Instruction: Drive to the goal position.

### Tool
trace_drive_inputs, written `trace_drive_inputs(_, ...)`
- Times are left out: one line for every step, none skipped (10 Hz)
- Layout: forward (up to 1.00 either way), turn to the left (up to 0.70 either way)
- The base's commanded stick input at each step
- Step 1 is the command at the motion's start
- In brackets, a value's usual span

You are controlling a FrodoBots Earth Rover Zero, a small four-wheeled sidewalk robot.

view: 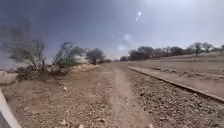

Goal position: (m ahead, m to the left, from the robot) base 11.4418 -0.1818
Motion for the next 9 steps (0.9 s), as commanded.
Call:
trace_drive_inputs(0.7,0.0)
trace_drive_inputs(0.7,0.0)
trace_drive_inputs(0.7,0.0)
trace_drive_inputs(0.7,0.0)
trace_drive_inputs(0.7,0.0)
trace_drive_inputs(0.7,0.0)
trace_drive_inputs(0.7,0.0)
trace_drive_inputs(0.7,0.0)
trace_drive_inputs(0.7,0.0)
